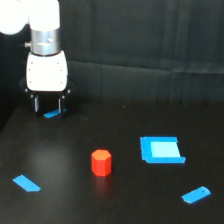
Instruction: Pick up the red object from the table
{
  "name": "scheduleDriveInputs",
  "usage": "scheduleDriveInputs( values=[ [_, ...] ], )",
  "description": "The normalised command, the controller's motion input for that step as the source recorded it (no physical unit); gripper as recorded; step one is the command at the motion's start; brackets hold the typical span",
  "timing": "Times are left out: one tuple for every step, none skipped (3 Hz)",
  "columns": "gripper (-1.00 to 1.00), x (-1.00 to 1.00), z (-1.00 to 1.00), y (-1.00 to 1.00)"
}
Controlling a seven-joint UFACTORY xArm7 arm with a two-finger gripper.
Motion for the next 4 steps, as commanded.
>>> scheduleDriveInputs(
  values=[
    [1.0, 0.13, -0.04, 0.08],
    [0.92, 0.31, -0.34, -0.26],
    [1.0, 0.72, -0.25, -0.59],
    [1.0, 0.62, -0.2, -0.58]
  ],
)
